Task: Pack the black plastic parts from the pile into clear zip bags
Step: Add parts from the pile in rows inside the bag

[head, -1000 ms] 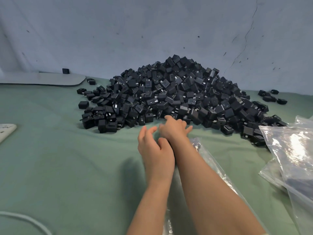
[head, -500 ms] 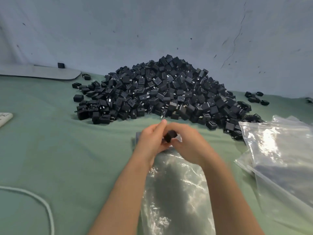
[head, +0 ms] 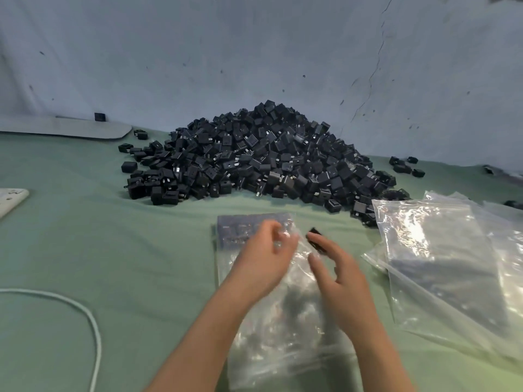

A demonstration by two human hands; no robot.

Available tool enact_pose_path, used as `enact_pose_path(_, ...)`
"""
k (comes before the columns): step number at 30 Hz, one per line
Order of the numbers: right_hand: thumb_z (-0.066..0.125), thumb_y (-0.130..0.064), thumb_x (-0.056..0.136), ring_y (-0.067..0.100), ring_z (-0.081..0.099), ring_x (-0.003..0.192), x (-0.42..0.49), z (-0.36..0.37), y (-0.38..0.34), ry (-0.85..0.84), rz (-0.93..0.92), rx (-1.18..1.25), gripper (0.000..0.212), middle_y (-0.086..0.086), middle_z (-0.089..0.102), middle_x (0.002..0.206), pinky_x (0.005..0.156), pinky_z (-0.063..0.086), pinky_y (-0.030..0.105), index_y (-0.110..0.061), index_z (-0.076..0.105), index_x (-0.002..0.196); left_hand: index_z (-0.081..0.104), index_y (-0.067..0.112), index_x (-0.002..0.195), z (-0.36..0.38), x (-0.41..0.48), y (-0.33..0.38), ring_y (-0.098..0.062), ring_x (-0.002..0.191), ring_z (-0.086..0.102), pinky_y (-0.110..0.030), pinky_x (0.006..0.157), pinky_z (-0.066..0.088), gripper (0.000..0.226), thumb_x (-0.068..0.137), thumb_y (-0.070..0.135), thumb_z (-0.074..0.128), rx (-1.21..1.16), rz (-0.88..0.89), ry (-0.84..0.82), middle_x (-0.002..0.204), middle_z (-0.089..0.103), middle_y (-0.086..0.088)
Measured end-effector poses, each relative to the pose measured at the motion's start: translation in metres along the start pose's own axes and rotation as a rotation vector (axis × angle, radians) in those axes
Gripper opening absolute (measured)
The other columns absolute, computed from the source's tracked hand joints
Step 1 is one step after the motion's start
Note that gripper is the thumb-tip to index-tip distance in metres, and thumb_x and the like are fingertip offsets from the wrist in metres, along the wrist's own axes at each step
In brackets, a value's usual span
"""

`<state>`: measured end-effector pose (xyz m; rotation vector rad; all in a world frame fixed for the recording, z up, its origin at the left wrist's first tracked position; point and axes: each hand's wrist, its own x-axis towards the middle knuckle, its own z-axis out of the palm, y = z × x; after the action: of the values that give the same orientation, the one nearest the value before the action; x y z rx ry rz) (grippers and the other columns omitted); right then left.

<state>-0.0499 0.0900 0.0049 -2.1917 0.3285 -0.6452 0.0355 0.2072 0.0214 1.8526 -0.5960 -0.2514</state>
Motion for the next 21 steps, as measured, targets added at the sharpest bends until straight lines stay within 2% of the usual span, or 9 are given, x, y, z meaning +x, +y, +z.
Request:
enact_pose_path(2, 0.055, -0.026, 0.094, -0.006, 0.055, 0.108, -0.014, -0.011, 0.002, 0.064, 0.069, 0.159, 0.025, -0.024, 0.062, 0.115, 0.090, 0.045, 0.021, -0.048, 0.059, 0.108, 0.049, 0.033, 0.114, 0.000, -0.026, 0.000, 0.001, 0.098, 0.053, -0.021, 0.079, 0.042, 0.038, 0.084, 0.057, 0.056, 0.299, 0.138, -0.252, 0.110, 0.053, 0.019)
enact_pose_path(4, 0.053, -0.028, 0.093, -0.005, 0.060, 0.104, -0.027, -0.017, -0.001, 0.074, 0.104, 0.338, 0.020, -0.023, 0.068, 0.108, 0.087, 0.047, 0.018, -0.040, 0.064, 0.105, 0.050, 0.033, 0.114, 0.006, -0.047, -0.003, -0.005, 0.104, 0.046, -0.024, 0.081, 0.038, 0.045, 0.079, 0.059, 0.059, 0.566, 0.191, -0.494, 0.114, 0.049, 0.014)
enact_pose_path(7, 0.049, -0.037, 0.084, 0.002, 0.066, 0.100, -0.044, -0.023, -0.010, 0.011, 0.091, 0.501, 0.031, -0.015, 0.071, 0.105, 0.080, 0.048, 0.010, -0.026, 0.068, 0.106, 0.054, 0.023, 0.105, 0.014, -0.054, -0.005, -0.013, 0.101, 0.043, -0.029, 0.084, 0.040, 0.025, 0.085, 0.038, 0.058, 0.702, 0.253, -0.543, 0.106, 0.047, 0.005)
enact_pose_path(9, 0.048, -0.036, 0.084, 0.006, 0.068, 0.098, -0.053, -0.025, -0.014, -0.045, 0.075, 0.551, 0.033, -0.011, 0.072, 0.104, 0.078, 0.048, 0.010, -0.022, 0.069, 0.104, 0.053, 0.021, 0.088, 0.015, -0.047, -0.007, -0.018, 0.088, 0.050, -0.027, 0.073, 0.041, 0.003, 0.087, 0.023, 0.051, 0.655, 0.242, -0.485, 0.091, 0.049, 0.002)
enact_pose_path(10, 0.048, -0.035, 0.084, 0.006, 0.068, 0.097, -0.056, -0.026, -0.016, -0.070, 0.066, 0.544, 0.032, -0.011, 0.072, 0.104, 0.078, 0.048, 0.010, -0.022, 0.069, 0.103, 0.052, 0.022, 0.085, 0.014, -0.043, -0.009, -0.019, 0.084, 0.053, -0.027, 0.070, 0.042, 0.004, 0.088, 0.021, 0.050, 0.614, 0.204, -0.472, 0.088, 0.052, 0.002)
enact_pose_path(12, 0.048, -0.036, 0.084, 0.008, 0.067, 0.097, -0.062, -0.027, -0.019, -0.105, 0.046, 0.482, 0.030, -0.012, 0.072, 0.105, 0.081, 0.047, 0.013, -0.024, 0.070, 0.099, 0.055, 0.021, 0.092, 0.008, -0.034, -0.015, -0.017, 0.090, 0.059, -0.028, 0.077, 0.047, 0.006, 0.091, 0.026, 0.053, 0.503, 0.117, -0.462, 0.098, 0.059, 0.004)
enact_pose_path(14, 0.050, -0.043, 0.082, 0.008, 0.065, 0.101, -0.066, -0.028, -0.021, -0.136, 0.025, 0.372, 0.028, -0.014, 0.070, 0.106, 0.089, 0.047, 0.022, -0.031, 0.071, 0.096, 0.057, 0.023, 0.096, 0.002, -0.029, -0.019, -0.010, 0.091, 0.063, -0.030, 0.081, 0.051, 0.012, 0.090, 0.033, 0.056, 0.361, 0.062, -0.426, 0.103, 0.062, 0.007)
enact_pose_path(16, 0.048, -0.052, 0.078, 0.005, 0.063, 0.103, -0.068, -0.030, -0.025, -0.154, 0.005, 0.224, 0.028, -0.016, 0.068, 0.108, 0.093, 0.044, 0.026, -0.044, 0.067, 0.097, 0.055, 0.029, 0.083, -0.002, -0.025, -0.021, -0.006, 0.082, 0.064, -0.027, 0.078, 0.052, 0.008, 0.089, 0.033, 0.058, 0.268, 0.057, -0.383, 0.096, 0.062, 0.011)
enact_pose_path(21, 0.055, -0.047, 0.084, -0.005, 0.056, 0.101, -0.073, -0.033, -0.033, -0.137, -0.046, -0.041, 0.013, -0.014, 0.063, 0.101, 0.086, 0.038, 0.007, -0.056, 0.063, 0.090, 0.054, 0.012, 0.084, -0.005, -0.019, -0.010, -0.009, 0.082, 0.067, -0.034, 0.075, 0.059, 0.011, 0.089, 0.019, 0.060, 0.014, -0.032, -0.308, 0.096, 0.065, -0.007)
